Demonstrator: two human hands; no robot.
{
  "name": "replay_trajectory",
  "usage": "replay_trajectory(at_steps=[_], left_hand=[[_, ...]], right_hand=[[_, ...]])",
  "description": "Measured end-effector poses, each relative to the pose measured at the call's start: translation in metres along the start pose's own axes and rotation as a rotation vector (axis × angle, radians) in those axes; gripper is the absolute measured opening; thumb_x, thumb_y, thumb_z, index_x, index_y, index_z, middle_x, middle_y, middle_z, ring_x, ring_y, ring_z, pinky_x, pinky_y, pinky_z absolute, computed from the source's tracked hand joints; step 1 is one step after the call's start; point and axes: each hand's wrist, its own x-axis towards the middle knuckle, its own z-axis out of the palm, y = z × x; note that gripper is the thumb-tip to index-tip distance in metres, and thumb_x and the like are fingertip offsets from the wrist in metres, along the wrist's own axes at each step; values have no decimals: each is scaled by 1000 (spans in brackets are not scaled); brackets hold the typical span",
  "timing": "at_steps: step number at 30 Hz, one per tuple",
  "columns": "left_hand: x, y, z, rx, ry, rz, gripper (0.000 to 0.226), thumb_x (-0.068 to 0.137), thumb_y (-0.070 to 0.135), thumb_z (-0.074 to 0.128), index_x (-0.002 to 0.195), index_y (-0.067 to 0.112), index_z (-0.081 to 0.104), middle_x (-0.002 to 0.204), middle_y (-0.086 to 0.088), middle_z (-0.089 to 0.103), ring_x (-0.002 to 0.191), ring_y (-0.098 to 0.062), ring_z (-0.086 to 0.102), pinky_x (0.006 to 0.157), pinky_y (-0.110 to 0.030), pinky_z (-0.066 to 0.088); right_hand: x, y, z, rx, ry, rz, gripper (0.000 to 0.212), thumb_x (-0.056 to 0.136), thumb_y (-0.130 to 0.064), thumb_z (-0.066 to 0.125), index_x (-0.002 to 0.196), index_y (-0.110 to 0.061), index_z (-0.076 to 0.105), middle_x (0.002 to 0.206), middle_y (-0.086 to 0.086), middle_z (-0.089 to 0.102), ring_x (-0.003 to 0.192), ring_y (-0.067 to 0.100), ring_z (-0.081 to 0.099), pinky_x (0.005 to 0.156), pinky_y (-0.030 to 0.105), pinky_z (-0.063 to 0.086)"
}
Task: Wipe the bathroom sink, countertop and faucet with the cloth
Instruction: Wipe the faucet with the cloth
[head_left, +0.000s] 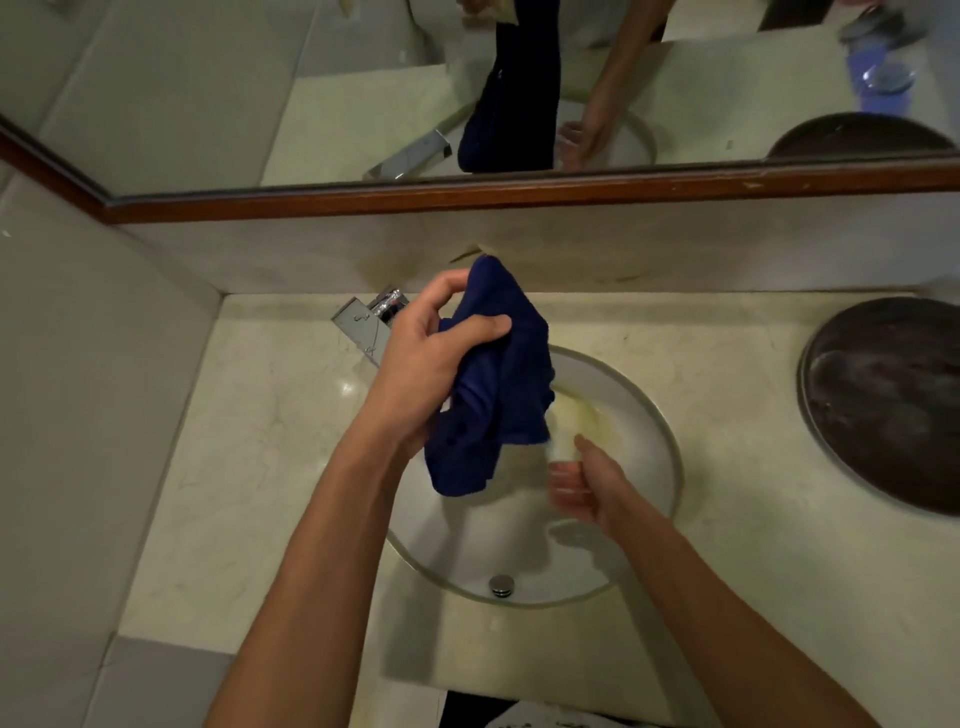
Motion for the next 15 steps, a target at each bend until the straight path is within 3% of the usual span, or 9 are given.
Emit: replay_trajectory(at_steps=[2, 4, 5, 7, 10, 12, 15], left_hand=[[-4, 14, 2, 11, 26, -4, 30, 93, -2, 66, 119, 11, 63, 92, -2, 75, 84, -19, 73, 73, -30, 59], [-9, 27, 3, 24, 45, -15, 31, 93, 0, 66, 122, 9, 64, 95, -4, 76, 86, -20, 73, 75, -30, 60], [-11, 32, 3, 16, 55, -24, 32, 93, 0, 66, 124, 7, 64, 97, -6, 76, 88, -20, 73, 76, -30, 60], [-16, 40, 3, -6, 72, -39, 37, 91, 1, 67, 128, 1, 63, 107, -13, 75, 94, -23, 73, 81, -30, 61], [-23, 51, 0, -25, 52, -61, 41, 90, 7, 68, 130, -1, 63, 119, -19, 73, 102, -26, 72, 85, -29, 60], [-27, 54, -3, -4, 30, -80, 40, 90, 8, 66, 129, -1, 64, 120, -20, 72, 103, -27, 71, 84, -29, 60], [-31, 49, -13, 43, 36, -101, 36, 90, 1, 61, 126, -1, 66, 120, -20, 73, 106, -29, 71, 86, -32, 59]], right_hand=[[-12, 16, 12, 59, -157, 98, 73, 103, -63, 40, 100, 4, 70, 58, 8, 68, 48, 19, 64, 68, 38, 53], [-21, 26, 23, 150, -325, 159, 90, 96, -76, 40, 116, 6, 69, 92, 18, 78, 83, 29, 74, 82, 42, 57], [-24, 29, 27, 239, -394, 185, 95, 92, -80, 39, 124, 5, 66, 110, 22, 75, 101, 34, 72, 90, 45, 56], [-30, 28, 35, 517, -504, 196, 95, 91, -79, 45, 136, 3, 57, 130, 26, 66, 120, 44, 64, 104, 55, 48], [-44, 17, 44, 894, -495, 71, 77, 85, -48, 58, 147, -4, 49, 138, 28, 60, 128, 52, 56, 113, 65, 35], [-53, 9, 44, 998, -505, -70, 66, 87, -37, 58, 144, -5, 53, 140, 27, 59, 128, 51, 56, 112, 66, 36], [-54, -4, 32, 1046, -483, -226, 61, 97, -54, 50, 139, -10, 60, 136, 24, 63, 125, 46, 61, 105, 61, 47]])
